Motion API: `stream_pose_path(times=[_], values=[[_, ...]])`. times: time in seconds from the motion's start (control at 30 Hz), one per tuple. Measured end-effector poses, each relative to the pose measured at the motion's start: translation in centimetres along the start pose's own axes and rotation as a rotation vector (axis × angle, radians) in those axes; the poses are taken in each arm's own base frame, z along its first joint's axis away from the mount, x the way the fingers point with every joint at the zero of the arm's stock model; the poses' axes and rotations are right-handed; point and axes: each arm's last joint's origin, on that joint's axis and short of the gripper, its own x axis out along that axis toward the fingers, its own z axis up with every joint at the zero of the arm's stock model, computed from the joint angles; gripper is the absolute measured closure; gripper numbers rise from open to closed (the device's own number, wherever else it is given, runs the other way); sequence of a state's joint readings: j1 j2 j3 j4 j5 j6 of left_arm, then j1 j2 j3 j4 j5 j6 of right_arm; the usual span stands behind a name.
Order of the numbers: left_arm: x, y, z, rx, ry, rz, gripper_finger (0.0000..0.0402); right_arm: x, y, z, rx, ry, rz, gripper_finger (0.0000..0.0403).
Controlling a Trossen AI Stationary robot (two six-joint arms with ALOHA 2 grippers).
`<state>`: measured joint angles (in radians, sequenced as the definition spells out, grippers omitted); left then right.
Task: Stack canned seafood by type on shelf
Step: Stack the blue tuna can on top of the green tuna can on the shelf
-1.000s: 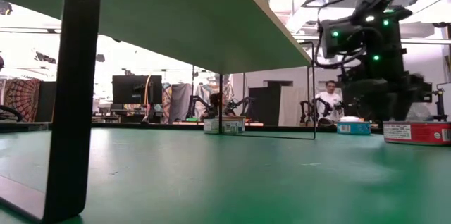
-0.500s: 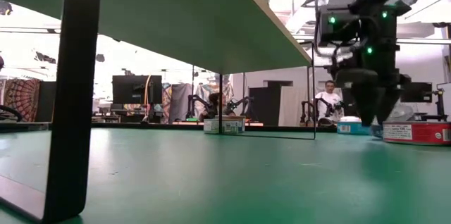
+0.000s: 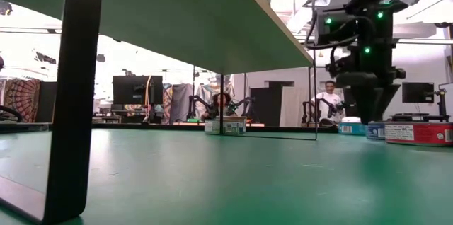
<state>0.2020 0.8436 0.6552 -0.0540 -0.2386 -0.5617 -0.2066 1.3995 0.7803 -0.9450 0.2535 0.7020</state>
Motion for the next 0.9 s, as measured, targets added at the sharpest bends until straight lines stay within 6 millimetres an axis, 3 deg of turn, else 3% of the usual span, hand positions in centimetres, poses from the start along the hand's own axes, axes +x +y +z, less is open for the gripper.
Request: stream_pose_path(times=[0.23, 0.53, 0.73, 0.9], values=[[0.0, 0.0, 0.0, 0.001, 0.012, -0.016, 0.012, 1.4, 1.5, -0.1, -0.047, 0.054, -0.006, 0.0117], [0.0, 0.0, -0.1, 0.016, 0.014, -0.016, 0.012, 0.4, 3.9, -2.3, -0.105, 0.016, 0.021, 0.0117], [0.0, 0.0, -0.1, 0.017, 0.018, -0.013, 0.012, 0.2, 4.4, -3.1, -0.128, 0.011, 0.015, 0.0117], [0.0, 0.0, -0.1, 0.017, 0.018, -0.013, 0.012, -0.1, 5.1, -4.0, -0.237, -0.009, 0.023, 0.0117]])
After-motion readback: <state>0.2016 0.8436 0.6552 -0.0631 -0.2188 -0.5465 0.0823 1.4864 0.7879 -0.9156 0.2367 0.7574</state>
